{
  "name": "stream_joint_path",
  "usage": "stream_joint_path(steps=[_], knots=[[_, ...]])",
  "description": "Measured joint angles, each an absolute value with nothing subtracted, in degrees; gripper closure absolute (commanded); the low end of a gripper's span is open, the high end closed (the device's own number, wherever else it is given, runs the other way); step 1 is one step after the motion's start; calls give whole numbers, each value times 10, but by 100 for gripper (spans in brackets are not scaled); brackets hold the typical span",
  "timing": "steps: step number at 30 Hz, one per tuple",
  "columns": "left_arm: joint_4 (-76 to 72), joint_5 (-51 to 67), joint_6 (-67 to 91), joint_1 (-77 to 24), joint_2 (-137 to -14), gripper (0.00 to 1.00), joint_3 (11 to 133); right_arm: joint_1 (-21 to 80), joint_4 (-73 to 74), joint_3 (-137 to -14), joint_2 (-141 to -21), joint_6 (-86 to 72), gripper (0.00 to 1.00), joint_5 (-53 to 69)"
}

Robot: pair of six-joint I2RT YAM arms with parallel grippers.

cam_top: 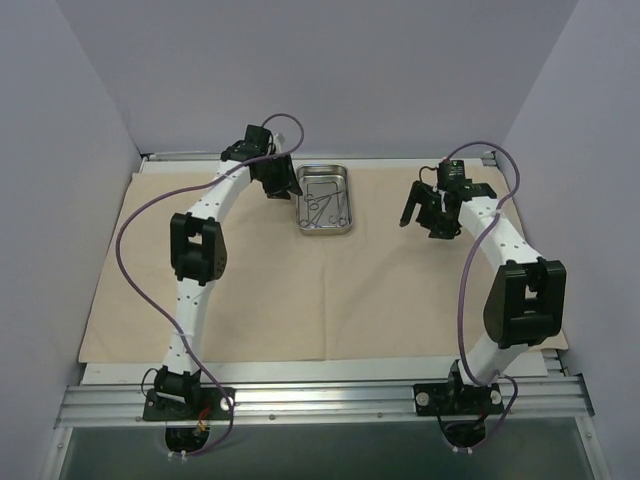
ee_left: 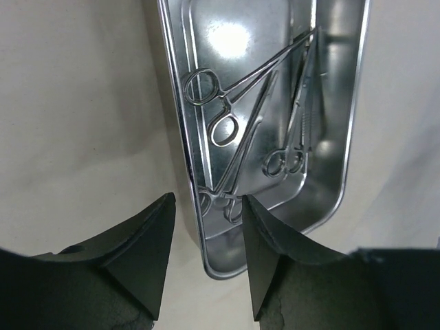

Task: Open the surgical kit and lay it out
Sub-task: Pick up the container from the surgical kit.

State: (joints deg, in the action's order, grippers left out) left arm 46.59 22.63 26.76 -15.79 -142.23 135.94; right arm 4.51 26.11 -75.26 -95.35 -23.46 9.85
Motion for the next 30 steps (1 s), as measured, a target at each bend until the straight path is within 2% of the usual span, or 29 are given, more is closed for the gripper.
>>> stream_joint_path(steps=[9,20,22,24,28,30], knots=[[465,121,273,-184,-1444,50,1362,45,269,-711,-882,-229,18,86],[479,107,283,-189,-1477,59,1400,45,277,-702,-879,-226,18,77],[480,109,284,-191,-1487,62,1405,45,279,-702,-879,-226,18,76],[480,116,286,-193,-1496,71,1408,45,283,-702,-878,-226,18,73],[484,121,286,-196,-1505,96,1419,45,292,-703,-873,-226,18,68],[486,129,285,-194,-1506,98,1422,45,296,-703,-868,-225,18,66]])
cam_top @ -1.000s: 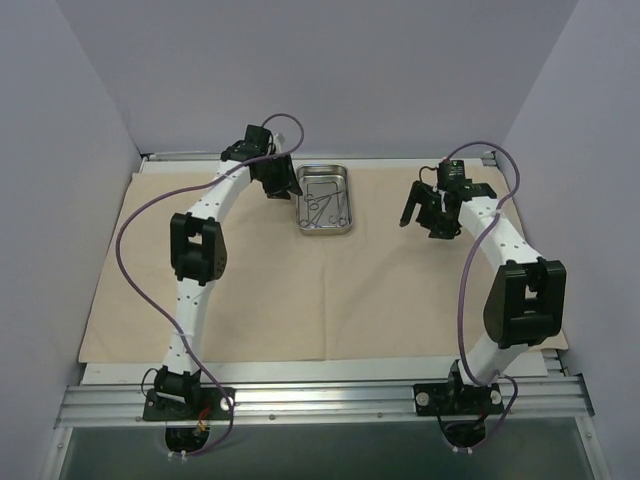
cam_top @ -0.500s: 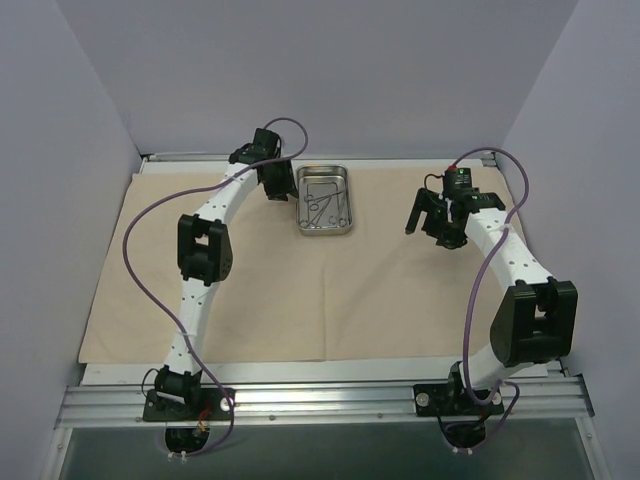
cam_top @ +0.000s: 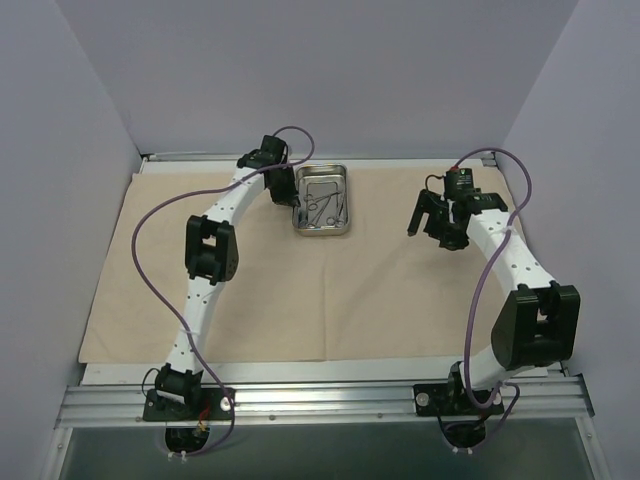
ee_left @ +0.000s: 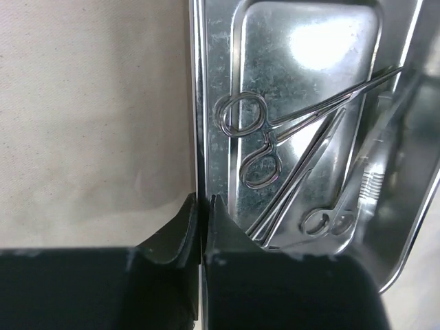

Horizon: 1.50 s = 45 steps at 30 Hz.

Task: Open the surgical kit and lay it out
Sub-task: Pick up the container from the surgical kit, then place the container in the surgical kit.

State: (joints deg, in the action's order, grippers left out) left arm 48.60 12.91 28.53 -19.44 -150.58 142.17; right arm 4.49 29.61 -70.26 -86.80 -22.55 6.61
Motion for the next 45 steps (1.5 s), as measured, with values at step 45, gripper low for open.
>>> stream_joint_path(steps=[45], knots=[[402,69,284,-187,-953,58,654,79,271,-687,-889,-209,31,107]])
